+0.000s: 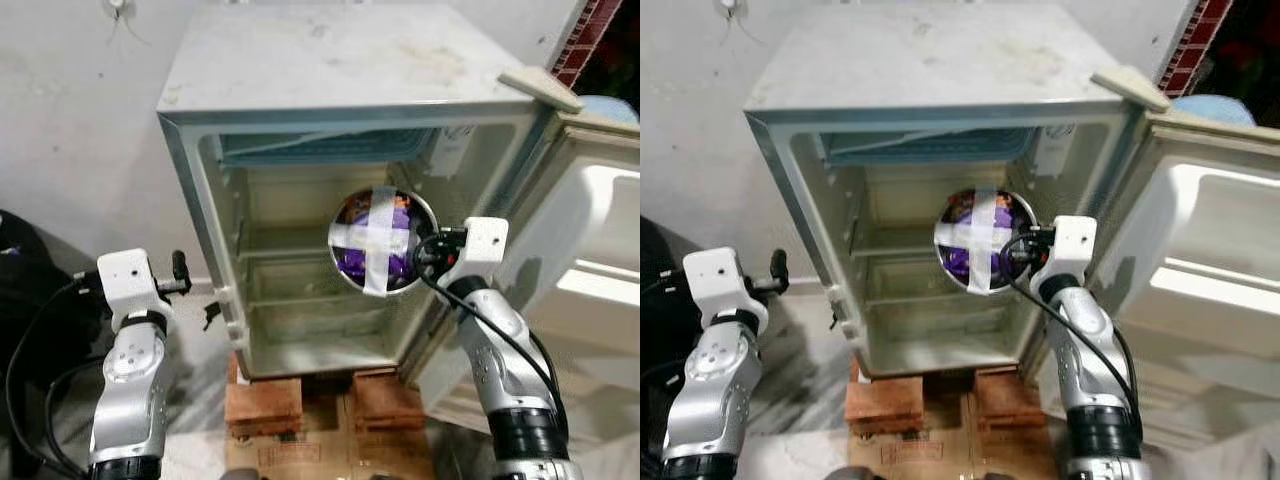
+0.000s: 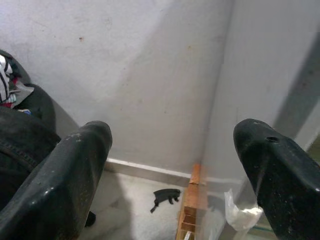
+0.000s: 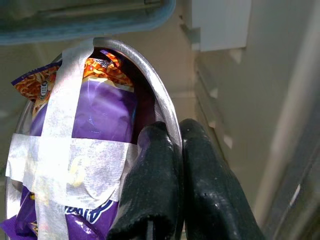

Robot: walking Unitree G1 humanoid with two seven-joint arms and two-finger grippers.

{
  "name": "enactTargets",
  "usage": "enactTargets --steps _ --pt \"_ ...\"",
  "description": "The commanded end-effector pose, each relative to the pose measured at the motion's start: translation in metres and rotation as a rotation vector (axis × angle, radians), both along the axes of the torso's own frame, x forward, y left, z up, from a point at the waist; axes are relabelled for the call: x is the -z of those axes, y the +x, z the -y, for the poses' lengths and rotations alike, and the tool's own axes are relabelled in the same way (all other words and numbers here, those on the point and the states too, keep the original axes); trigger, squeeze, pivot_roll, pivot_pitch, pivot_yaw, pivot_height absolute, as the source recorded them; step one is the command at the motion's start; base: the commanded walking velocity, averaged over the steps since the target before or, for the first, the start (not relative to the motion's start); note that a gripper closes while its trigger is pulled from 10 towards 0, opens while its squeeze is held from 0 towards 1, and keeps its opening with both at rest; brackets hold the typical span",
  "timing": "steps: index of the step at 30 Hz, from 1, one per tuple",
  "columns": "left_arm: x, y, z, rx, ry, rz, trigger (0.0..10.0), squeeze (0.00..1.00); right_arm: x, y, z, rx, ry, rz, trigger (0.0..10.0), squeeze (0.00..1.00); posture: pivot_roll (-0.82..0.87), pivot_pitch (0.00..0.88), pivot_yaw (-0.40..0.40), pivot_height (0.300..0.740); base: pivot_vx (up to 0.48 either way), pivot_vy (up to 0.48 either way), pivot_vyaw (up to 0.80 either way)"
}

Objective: Restocking fridge

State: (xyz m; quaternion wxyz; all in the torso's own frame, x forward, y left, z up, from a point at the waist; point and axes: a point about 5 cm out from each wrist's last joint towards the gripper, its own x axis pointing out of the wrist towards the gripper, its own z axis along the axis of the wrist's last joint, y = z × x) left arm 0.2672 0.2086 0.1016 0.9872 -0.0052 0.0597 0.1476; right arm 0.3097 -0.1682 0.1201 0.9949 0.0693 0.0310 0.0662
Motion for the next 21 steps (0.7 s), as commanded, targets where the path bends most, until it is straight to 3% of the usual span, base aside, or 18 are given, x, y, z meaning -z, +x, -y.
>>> enactTargets --steps 1,7,13,21 --pt "-0.005 -0.001 0.000 0.023 0.011 0.017 10.0 0.00 -0.002 0.000 0.000 -0.002 0.015 0.003 10.0 0.00 0.02 0.036 -0.014 0.740 0.450 0.000 0.00" --pt "-0.002 -0.002 -0.002 -0.004 0.003 -0.003 10.0 0.00 0.000 0.000 -0.003 -0.010 0.020 -0.006 10.0 0.00 0.03 0.038 -0.013 0.740 0.412 0.000 0.00" --pt "0.000 -0.006 -0.008 -0.076 0.023 -0.032 10.0 0.00 0.002 0.001 -0.004 -0.018 0.023 -0.021 10.0 0.00 0.03 0.039 -0.013 0.740 0.000 0.000 0.00" --pt "0.009 -0.033 -0.014 -0.051 0.016 -0.088 10.0 0.00 0.014 0.002 -0.014 -0.080 0.046 -0.116 10.0 0.00 0.05 0.048 -0.023 0.740 0.000 0.000 0.00"
